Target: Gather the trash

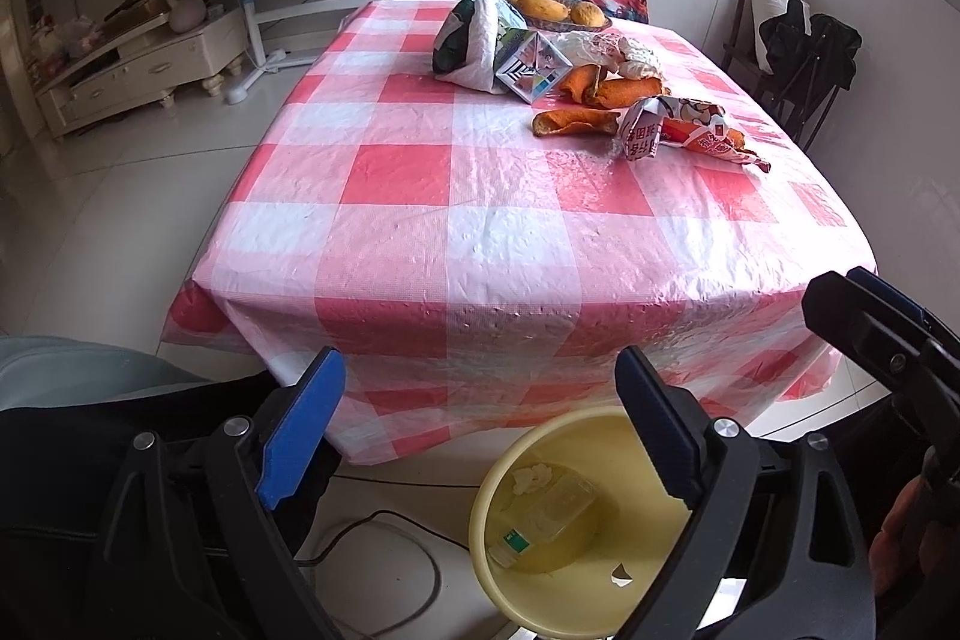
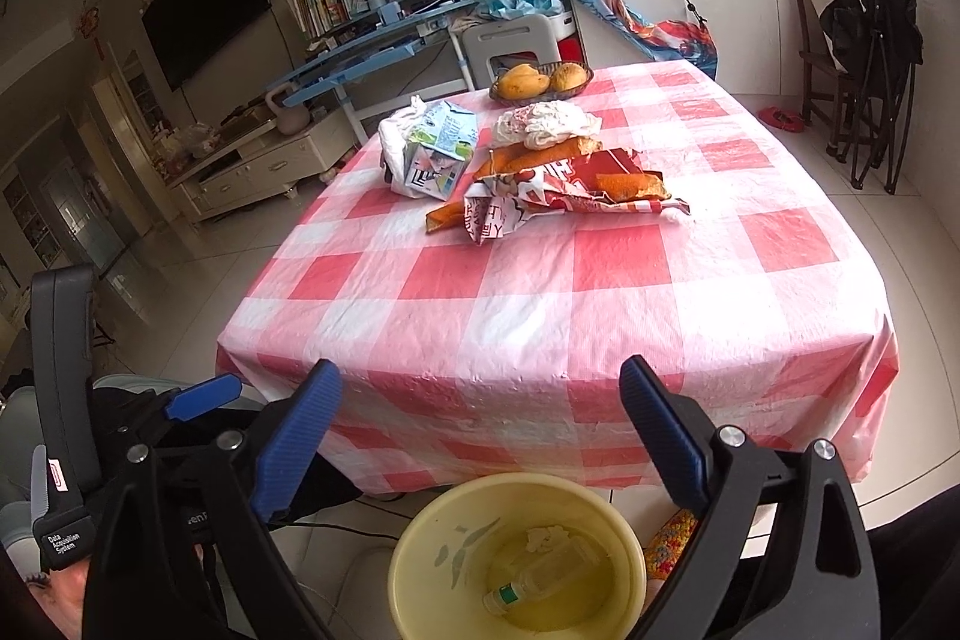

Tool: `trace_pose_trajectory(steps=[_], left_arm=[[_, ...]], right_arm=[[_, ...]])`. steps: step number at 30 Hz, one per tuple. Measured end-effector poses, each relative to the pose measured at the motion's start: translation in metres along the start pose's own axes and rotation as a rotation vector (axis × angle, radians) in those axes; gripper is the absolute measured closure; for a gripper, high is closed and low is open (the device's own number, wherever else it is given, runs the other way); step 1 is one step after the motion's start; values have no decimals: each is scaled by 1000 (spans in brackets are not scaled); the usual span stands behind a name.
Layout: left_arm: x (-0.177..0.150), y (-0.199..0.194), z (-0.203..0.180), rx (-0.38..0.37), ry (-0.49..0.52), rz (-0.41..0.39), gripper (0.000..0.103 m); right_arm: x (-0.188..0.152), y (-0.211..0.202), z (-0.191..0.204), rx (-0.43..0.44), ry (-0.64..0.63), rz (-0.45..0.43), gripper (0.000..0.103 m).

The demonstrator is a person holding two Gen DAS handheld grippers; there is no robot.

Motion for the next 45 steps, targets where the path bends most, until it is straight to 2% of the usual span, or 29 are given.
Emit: trace_pose_trajectory(steps=[40, 45], left_arm=[[-1, 0, -3, 1, 5, -2, 14], [2, 0, 0, -9, -6, -4, 14]], right_arm=[[-6, 6, 2, -14, -2, 29, 10], [-7, 6, -1, 2, 29, 32, 10]])
Point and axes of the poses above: each gripper's, at about its wrist camera, not at the fingertips, and y roughly the way its jaws point, z to its left, x to its top, the point moved 5 cm from there along y, roughly the way its jaws point, and after that the axes turned 7 degrees about x, right-handed, at the moved point
